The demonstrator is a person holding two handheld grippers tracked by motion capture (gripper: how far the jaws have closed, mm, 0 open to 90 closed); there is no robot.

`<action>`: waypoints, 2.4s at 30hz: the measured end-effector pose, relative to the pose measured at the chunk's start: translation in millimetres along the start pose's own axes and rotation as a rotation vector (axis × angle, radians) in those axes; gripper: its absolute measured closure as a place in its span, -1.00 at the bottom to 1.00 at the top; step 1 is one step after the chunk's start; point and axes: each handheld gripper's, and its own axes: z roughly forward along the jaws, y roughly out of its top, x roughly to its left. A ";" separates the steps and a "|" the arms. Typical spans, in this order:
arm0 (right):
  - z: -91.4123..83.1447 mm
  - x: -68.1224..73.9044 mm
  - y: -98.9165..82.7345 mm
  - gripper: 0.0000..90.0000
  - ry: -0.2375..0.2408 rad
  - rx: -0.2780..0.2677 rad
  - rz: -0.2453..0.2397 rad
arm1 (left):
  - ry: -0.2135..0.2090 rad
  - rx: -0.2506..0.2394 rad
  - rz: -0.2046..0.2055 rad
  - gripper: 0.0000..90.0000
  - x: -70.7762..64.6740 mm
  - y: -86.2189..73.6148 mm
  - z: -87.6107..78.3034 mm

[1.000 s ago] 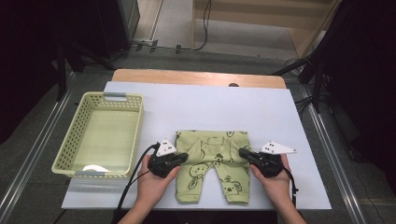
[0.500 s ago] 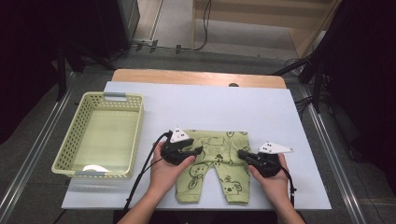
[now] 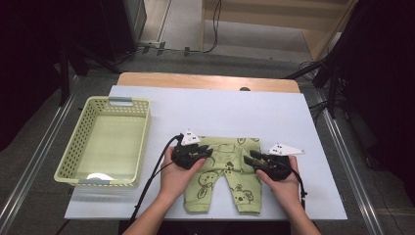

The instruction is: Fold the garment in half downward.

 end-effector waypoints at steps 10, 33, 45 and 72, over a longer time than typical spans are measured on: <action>19.7 -4.9 14.9 0.48 0.035 0.039 0.032 | -0.026 -0.022 0.021 0.89 -0.1 -0.8 -4.6; -28.6 23.3 -2.2 0.91 0.070 -0.048 -0.060 | -0.098 -0.093 0.117 0.91 -24.4 -34.4 -49.9; -36.9 43.1 -23.4 0.91 0.062 -0.028 -0.106 | -0.122 -0.094 0.137 0.92 -41.3 -60.0 -62.9; -54.9 67.7 -53.8 0.90 0.084 -0.001 -0.148 | -0.159 -0.044 0.167 0.91 -56.0 -86.2 -70.4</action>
